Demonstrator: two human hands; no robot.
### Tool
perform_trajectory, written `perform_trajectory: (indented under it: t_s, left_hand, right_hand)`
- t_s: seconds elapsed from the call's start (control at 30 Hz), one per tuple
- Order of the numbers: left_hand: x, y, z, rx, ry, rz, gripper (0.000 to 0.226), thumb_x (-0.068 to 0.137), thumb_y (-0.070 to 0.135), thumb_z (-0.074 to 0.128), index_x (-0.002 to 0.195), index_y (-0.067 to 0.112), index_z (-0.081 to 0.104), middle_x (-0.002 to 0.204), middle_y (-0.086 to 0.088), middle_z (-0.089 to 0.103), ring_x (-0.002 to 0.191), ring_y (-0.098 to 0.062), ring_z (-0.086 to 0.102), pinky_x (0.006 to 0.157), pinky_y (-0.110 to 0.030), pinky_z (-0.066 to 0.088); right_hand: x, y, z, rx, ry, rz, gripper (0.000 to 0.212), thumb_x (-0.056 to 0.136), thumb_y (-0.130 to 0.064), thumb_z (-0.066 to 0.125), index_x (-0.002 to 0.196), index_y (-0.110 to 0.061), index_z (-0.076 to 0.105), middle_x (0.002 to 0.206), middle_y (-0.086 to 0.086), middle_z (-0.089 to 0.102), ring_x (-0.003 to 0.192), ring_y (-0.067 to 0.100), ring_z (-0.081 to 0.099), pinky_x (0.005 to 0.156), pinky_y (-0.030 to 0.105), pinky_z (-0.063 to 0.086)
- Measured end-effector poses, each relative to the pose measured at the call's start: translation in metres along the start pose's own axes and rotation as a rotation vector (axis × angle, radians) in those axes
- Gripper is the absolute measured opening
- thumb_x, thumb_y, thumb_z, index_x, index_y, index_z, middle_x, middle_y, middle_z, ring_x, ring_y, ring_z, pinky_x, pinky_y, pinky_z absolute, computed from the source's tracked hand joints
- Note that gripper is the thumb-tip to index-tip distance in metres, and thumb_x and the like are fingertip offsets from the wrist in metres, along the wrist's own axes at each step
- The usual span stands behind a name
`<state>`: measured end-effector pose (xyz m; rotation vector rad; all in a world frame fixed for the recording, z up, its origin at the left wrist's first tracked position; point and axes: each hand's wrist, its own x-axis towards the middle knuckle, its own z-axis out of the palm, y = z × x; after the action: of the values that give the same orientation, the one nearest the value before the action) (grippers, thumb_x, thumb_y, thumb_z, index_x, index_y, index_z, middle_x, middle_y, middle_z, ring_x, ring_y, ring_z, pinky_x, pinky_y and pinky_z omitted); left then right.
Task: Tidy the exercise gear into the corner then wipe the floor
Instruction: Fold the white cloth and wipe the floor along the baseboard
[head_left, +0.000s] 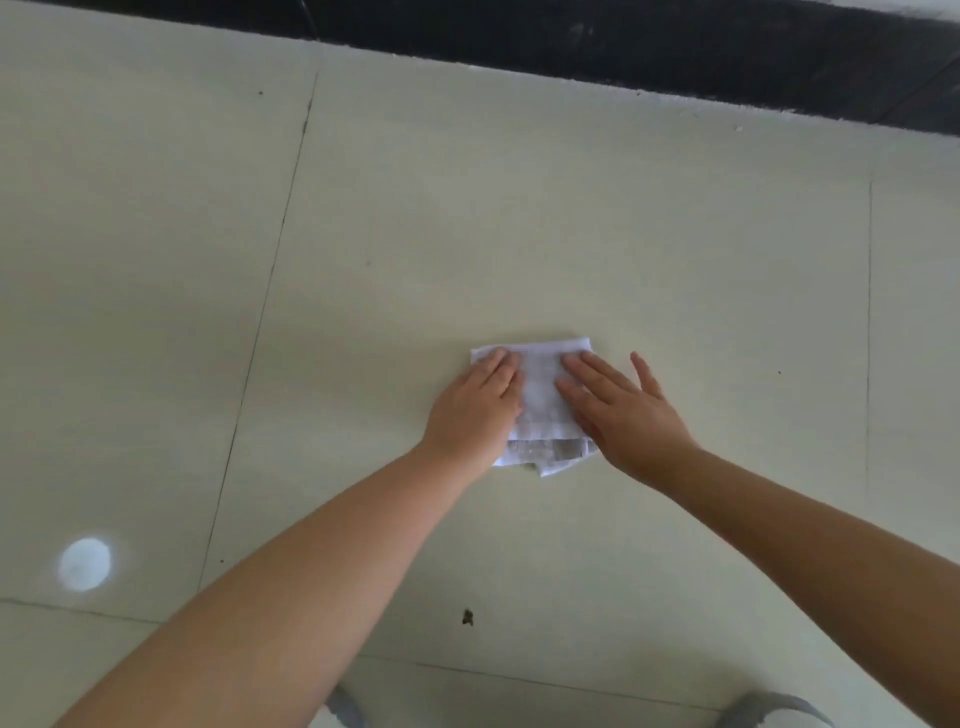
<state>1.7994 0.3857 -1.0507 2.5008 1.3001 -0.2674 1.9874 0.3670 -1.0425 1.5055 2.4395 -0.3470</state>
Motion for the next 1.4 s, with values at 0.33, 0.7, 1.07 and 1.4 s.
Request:
perform_trajectory:
  t_s: [0.33, 0.7, 1.07, 1.4]
  left_hand:
    - [0.022, -0.130, -0.042, 0.195, 0.090, -0.174, 0.039, 0.093, 0.004, 0.047, 0.129, -0.011, 0.052, 0.140, -0.026, 0.047, 0.132, -0.037, 0.045, 0.109, -0.035, 0.038]
    - [0.074, -0.036, -0.019, 0.101, 0.141, 0.195, 0.044, 0.069, 0.011, 0.036, 0.067, 0.003, 0.079, 0.079, -0.008, 0.078, 0.074, -0.022, 0.076, 0.060, -0.025, 0.060]
    - [0.071, -0.158, -0.065, 0.243, 0.045, -0.191, 0.043, 0.100, 0.007, 0.034, 0.140, -0.007, 0.037, 0.151, -0.019, 0.032, 0.142, -0.030, 0.031, 0.116, -0.032, 0.024]
    - [0.077, -0.083, -0.036, 0.184, 0.079, 0.123, 0.044, 0.069, 0.011, 0.037, 0.076, -0.002, 0.078, 0.085, -0.014, 0.077, 0.078, -0.027, 0.076, 0.060, -0.031, 0.061]
  right_hand:
    - [0.150, -0.054, -0.064, 0.080, -0.188, 0.021, 0.052, 0.102, -0.022, 0.025, 0.151, -0.019, 0.007, 0.160, -0.003, -0.005, 0.148, 0.011, -0.003, 0.118, 0.043, -0.004]
    - [0.042, 0.007, -0.024, -0.089, -0.111, 0.328, 0.051, 0.078, -0.020, 0.035, 0.112, 0.000, 0.067, 0.123, 0.018, 0.064, 0.110, 0.029, 0.066, 0.104, 0.055, 0.035]
    - [0.196, -0.041, -0.080, 0.129, -0.160, 0.161, 0.061, 0.100, -0.024, 0.030, 0.151, -0.016, -0.001, 0.159, -0.003, -0.012, 0.148, 0.014, -0.006, 0.119, 0.042, -0.005]
    - [0.092, -0.007, -0.024, 0.061, -0.132, 0.302, 0.053, 0.066, -0.016, 0.034, 0.097, 0.004, 0.073, 0.106, 0.019, 0.072, 0.093, 0.033, 0.071, 0.072, 0.053, 0.054]
